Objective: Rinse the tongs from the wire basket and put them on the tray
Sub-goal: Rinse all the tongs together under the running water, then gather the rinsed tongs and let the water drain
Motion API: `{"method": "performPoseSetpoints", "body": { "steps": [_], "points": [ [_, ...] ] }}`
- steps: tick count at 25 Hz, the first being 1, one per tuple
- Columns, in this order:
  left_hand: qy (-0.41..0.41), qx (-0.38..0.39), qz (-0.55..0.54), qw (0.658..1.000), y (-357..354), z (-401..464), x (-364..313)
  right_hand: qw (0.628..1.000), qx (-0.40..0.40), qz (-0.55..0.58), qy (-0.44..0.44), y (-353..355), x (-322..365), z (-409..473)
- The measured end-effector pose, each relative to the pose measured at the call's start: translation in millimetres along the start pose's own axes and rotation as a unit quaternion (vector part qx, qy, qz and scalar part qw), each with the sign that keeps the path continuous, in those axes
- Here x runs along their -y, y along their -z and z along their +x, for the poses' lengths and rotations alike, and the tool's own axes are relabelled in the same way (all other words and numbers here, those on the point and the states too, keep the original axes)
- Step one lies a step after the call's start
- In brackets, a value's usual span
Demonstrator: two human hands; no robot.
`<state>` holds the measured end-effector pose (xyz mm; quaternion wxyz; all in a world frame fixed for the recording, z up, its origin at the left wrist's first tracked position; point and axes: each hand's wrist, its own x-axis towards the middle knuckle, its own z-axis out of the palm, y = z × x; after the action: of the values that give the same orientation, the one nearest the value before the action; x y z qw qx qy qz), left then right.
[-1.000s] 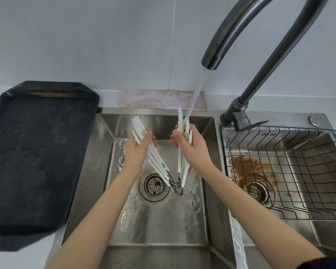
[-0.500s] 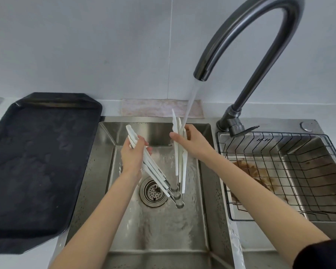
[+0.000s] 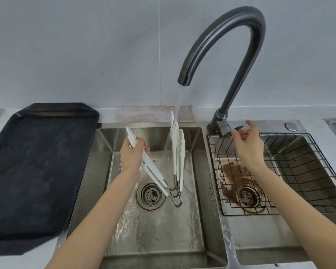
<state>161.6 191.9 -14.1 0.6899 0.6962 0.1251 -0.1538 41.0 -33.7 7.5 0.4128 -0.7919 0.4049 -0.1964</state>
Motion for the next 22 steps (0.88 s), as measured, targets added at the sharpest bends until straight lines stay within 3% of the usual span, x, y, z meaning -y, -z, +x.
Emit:
{"method": "performPoseSetpoints", "body": {
  "steps": [9, 16, 17, 19, 22],
  "points": [
    [0.034, 0.017, -0.024, 0.999, 1.0, -1.3, 1.9, 0.997, -0.018, -0.045, 0.067, -10.1, 4.8, 31.1],
    [0.054, 0.021, -0.047, 0.997, 5.6, -4.7, -0.9, 0.999, -0.032, -0.004, 0.021, -22.7, 15.1, 3.1],
    [0.058, 0.024, -0.045, 0.997, 5.5, -5.5, -1.1, 1.000, -0.011, 0.015, 0.021, -28.8, 19.6, -13.9],
    [0.061, 0.032, -0.039, 0.997, 5.6, -8.3, -1.0, 0.990, 0.115, 0.076, -0.009, -42.4, 28.9, -52.5],
    [0.050, 0.050, -0.011, 0.997, 4.4, -12.8, -0.5, 0.936, 0.320, 0.111, -0.093, -67.1, 29.3, -93.9]
  ]
}}
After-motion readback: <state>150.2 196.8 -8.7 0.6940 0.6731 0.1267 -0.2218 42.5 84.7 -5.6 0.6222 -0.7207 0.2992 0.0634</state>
